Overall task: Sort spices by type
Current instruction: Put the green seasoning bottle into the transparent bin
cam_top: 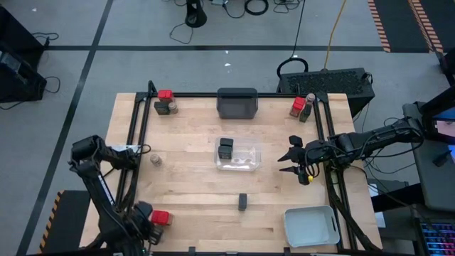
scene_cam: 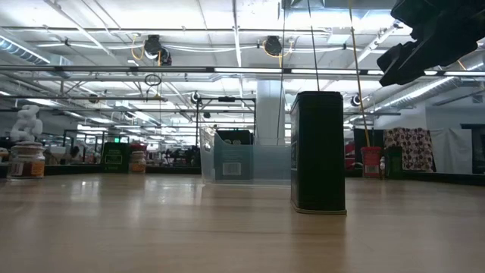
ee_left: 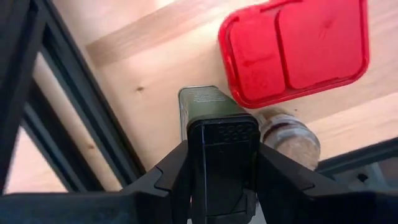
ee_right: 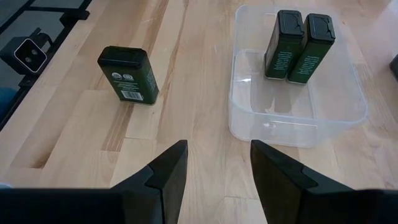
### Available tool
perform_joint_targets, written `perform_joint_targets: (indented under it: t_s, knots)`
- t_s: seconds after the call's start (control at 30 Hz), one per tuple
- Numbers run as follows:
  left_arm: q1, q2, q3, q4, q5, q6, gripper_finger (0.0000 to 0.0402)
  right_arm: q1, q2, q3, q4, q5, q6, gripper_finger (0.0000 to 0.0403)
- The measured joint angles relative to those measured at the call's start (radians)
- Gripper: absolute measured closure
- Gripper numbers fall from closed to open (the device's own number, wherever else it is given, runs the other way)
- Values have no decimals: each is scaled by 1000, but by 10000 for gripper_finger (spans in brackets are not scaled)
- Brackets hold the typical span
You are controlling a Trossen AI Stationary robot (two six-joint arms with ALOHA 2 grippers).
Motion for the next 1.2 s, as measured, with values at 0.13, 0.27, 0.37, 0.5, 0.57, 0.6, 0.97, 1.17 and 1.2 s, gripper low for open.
perform_joint_targets:
  t_s: [0.13, 0.27, 0.37, 0.5, 0.57, 0.6, 0.97, 1.17, 1.2]
  knots:
    - [0, -20, 0, -28, 5, -1, 257, 0, 0, 0, -1, 0, 0, 245]
    - [0, -39, 0, -64, 6, -2, 257, 0, 0, 0, -7, 0, -1, 245]
    - [1, -62, 0, -101, 6, -2, 257, 0, 0, 0, -8, 0, -4, 245]
    - [7, -93, 0, -165, 6, -3, 257, 0, 0, 0, -8, 0, -4, 245]
    - [14, -115, 0, -208, 8, -3, 257, 0, 0, 0, -8, 0, -4, 245]
    - [20, -125, 0, -230, 8, -3, 257, 0, 0, 0, -8, 0, -4, 245]
    - [148, -265, 0, -351, -276, 88, 258, 0, 0, 0, -8, 0, -15, 245]
    - [289, -308, 0, -335, -388, 288, 258, 0, 0, 0, -8, 0, -32, 245]
    - [315, -312, 0, -327, -402, 330, 258, 0, 0, 0, -8, 0, -35, 245]
